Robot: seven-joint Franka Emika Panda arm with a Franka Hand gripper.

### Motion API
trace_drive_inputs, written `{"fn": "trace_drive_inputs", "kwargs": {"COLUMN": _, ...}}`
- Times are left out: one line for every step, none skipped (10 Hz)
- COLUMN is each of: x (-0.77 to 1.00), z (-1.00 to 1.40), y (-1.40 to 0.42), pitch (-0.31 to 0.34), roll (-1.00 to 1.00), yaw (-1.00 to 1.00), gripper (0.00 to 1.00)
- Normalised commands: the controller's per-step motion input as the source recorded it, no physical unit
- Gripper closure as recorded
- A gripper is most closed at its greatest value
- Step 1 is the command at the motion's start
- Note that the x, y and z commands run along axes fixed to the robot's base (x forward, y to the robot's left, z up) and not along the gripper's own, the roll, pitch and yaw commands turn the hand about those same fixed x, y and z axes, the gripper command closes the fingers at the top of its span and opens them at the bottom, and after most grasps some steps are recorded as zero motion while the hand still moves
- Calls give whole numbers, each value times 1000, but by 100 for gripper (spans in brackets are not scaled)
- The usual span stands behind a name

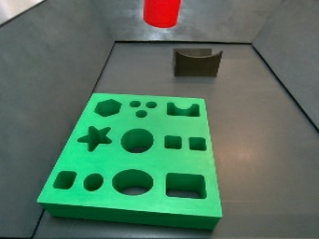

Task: Pick up the round object. Move up. Place the round object on the fixture. Regrasp the round object. Move to above the board. Insert the round object.
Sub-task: Move to above the board.

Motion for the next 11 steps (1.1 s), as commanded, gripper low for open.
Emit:
{"fn": "trace_drive_inputs", "kwargs": {"x": -213, "z": 15, "y": 115, "pitch": -272, "roll": -199, "yaw": 5, "gripper": 100}}
{"fn": "trace_drive_inputs", "kwargs": {"x": -213, "z": 15, "y": 115, "pitch": -271, "roll": -198, "yaw": 5, "gripper": 100}}
{"fn": "trace_drive_inputs", "kwargs": {"x": -212, "z": 15, "y": 115, "pitch": -271, "roll": -198, "yaw": 5, "gripper": 100}}
{"fn": "trace_drive_inputs", "kwargs": {"x": -212, "z": 15, "y": 114, "pitch": -271, "roll": -198, "yaw": 5, "gripper": 100}}
{"fn": "trace_drive_inputs", "kwargs": {"x": -212, "z": 15, "y": 114, "pitch": -271, "roll": -197, "yaw": 5, "gripper": 100}}
{"fn": "trace_drive_inputs", "kwargs": {"x": -212, "z": 15, "y": 114, "pitch": -271, "roll": -197, "yaw": 5, "gripper": 100}}
{"fn": "trace_drive_inputs", "kwargs": {"x": -212, "z": 15, "y": 114, "pitch": -271, "roll": -197, "yaw": 5, "gripper": 100}}
{"fn": "trace_drive_inputs", "kwargs": {"x": -211, "z": 15, "y": 114, "pitch": -271, "roll": -197, "yaw": 5, "gripper": 100}}
{"fn": "trace_drive_inputs", "kwargs": {"x": -211, "z": 15, "y": 113, "pitch": -271, "roll": -197, "yaw": 4, "gripper": 100}}
{"fn": "trace_drive_inputs", "kwargs": {"x": -211, "z": 15, "y": 113, "pitch": -270, "roll": -197, "yaw": 5, "gripper": 100}}
{"fn": "trace_drive_inputs", "kwargs": {"x": -211, "z": 15, "y": 113, "pitch": -270, "roll": -197, "yaw": 5, "gripper": 100}}
